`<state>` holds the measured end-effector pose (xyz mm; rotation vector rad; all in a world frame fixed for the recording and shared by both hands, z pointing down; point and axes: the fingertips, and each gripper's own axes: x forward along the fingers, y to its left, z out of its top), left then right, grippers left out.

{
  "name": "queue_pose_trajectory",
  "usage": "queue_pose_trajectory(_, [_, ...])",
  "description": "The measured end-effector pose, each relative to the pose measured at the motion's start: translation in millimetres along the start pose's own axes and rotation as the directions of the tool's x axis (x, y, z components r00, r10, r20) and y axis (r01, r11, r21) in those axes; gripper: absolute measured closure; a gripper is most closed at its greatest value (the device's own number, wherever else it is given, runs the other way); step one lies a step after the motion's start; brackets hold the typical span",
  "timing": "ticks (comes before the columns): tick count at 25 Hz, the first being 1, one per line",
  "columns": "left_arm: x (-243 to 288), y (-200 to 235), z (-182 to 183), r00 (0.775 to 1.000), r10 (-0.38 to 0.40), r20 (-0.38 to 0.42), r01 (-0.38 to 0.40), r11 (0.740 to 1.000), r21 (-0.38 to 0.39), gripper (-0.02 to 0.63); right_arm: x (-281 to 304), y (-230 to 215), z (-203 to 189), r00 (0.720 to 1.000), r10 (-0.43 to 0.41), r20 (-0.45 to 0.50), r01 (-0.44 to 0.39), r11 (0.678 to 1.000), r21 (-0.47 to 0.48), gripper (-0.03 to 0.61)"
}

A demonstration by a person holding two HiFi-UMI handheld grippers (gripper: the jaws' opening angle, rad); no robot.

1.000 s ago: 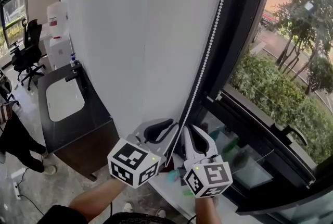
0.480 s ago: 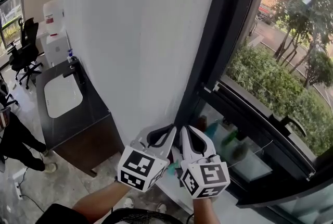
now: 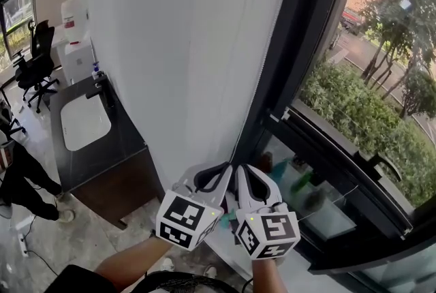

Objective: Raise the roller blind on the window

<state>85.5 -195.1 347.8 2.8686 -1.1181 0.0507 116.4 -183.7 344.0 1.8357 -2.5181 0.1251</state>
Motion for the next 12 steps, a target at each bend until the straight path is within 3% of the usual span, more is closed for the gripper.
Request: queue_pose_trajectory(12, [0.6, -1.7, -0.7, 1.000, -0.004, 0.003, 0.004, 1.000, -0.009, 0.614, 0.9, 0.6, -2.5, 1.000, 0.007, -0.005, -0.007, 1.000, 0.000, 0.572])
